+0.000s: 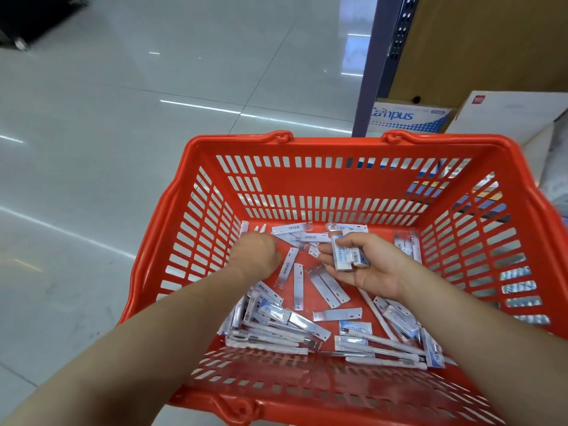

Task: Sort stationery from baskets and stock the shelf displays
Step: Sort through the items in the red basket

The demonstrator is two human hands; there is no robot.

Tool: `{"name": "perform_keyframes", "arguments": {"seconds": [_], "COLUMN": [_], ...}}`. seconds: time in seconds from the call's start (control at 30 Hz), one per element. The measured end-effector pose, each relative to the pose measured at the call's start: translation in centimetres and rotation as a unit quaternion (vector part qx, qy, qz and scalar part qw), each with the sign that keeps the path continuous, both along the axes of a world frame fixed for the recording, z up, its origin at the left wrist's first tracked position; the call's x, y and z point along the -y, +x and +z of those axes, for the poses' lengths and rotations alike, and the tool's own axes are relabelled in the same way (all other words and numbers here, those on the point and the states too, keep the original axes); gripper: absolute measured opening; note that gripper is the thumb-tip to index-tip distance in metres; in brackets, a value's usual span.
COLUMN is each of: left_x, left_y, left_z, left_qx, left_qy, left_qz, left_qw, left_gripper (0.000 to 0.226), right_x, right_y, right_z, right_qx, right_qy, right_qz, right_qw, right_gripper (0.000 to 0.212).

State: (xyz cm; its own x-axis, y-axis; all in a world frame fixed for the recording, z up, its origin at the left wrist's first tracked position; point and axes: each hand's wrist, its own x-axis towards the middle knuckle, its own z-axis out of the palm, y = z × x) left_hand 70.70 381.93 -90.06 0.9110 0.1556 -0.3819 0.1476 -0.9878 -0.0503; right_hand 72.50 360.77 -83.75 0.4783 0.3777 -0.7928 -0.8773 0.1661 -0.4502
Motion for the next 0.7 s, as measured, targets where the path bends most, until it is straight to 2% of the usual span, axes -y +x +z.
{"name": "perform_keyframes", "arguments": {"seconds": [0.07,0.13,0.27,0.37,0.47,0.53,0.63,0.7], "left_x": [0.5,0.9,1.2,1.5,1.5,0.9,-0.5,-0.7], "left_y": [0.0,-0.1,-0.7,-1.2,-1.0,-0.7,-0.5,-0.9], "left_z": [-0.4,-0.6,-1.1,-0.8,-0.4,0.4,1.2,1.0], "left_qx": [-0.017,-0.038,-0.044,-0.047,-0.046,-0.017,0.014,0.006], "left_qy": [0.017,0.005,-0.137,-0.169,-0.202,-0.131,0.040,0.072], "left_qz": [-0.026,-0.001,0.099,0.113,0.122,0.087,0.053,0.049], "left_qw": [0.999,0.999,0.985,0.978,0.971,0.987,0.998,0.996], "left_gripper": [0.041,0.048,0.053,0.042,0.027,0.026,0.041,0.047], "right_x": [0.2,0.4,0.5,0.4,0.5,0.6,0.7,0.7], "right_y": [0.0,0.0,0.2,0.1,-0.1,-0.2,-0.2,-0.3], "right_z": [-0.3,-0.3,-0.3,-0.2,-0.1,0.2,0.7,0.9], "right_qx": [-0.008,-0.012,0.014,0.038,0.038,0.035,0.018,0.013], "right_qy": [0.001,0.002,-0.037,-0.082,-0.071,-0.039,0.005,0.018], "right_qz": [-0.004,-0.010,-0.029,-0.001,0.012,0.004,-0.010,-0.008], "right_qw": [1.000,1.000,0.999,0.996,0.997,0.999,1.000,1.000], "right_gripper": [0.027,0.028,0.027,0.029,0.029,0.030,0.027,0.027]}}
